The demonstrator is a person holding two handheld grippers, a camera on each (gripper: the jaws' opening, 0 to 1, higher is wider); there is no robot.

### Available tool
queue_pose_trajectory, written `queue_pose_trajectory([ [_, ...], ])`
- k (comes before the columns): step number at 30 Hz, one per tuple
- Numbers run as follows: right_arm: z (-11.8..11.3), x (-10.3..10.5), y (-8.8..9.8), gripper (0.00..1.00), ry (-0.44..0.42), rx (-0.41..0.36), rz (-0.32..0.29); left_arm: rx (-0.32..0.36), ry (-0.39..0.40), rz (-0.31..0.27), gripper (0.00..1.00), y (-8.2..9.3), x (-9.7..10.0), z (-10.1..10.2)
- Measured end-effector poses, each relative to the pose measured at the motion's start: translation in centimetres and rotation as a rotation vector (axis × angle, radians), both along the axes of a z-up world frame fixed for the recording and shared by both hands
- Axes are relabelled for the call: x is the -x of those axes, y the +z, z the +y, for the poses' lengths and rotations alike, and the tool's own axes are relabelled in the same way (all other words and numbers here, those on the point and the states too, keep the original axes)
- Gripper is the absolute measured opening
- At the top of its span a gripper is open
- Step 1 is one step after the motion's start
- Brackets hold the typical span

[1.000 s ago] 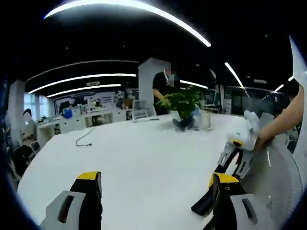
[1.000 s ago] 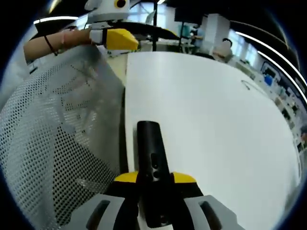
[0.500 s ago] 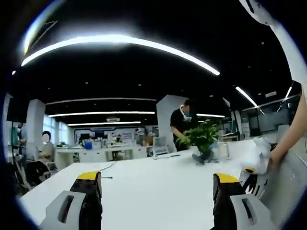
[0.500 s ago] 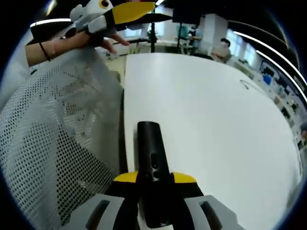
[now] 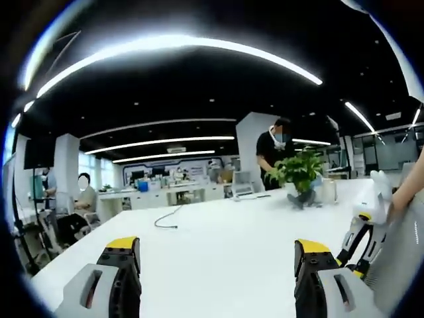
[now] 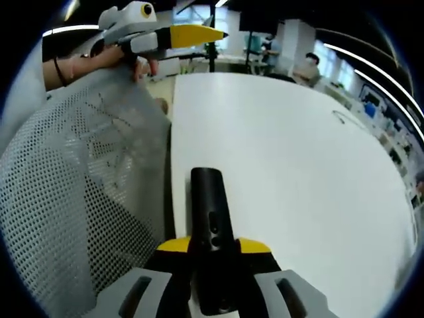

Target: Press the specified remote control buttons in sequence, fully releasing each button before pressing the next.

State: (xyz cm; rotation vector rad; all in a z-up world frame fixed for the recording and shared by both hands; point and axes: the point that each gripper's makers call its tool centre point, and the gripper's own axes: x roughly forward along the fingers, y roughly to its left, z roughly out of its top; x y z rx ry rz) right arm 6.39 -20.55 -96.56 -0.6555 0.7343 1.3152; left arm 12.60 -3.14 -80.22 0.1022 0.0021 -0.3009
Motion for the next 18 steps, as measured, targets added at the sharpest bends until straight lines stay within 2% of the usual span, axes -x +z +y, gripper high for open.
queue_pose_trajectory([
  [13, -0.1, -0.3, 0.1, 0.21, 0.024, 0.003, 0.042, 0.008, 0.002, 0.048, 1.0, -0.9, -0.2, 0.2],
  [18, -0.1, -0.8, 0.1, 0.21, 0.034, 0.006, 0.035, 0.009, 0.005, 0.065, 1.0, -1.2, -0.2, 0.3],
])
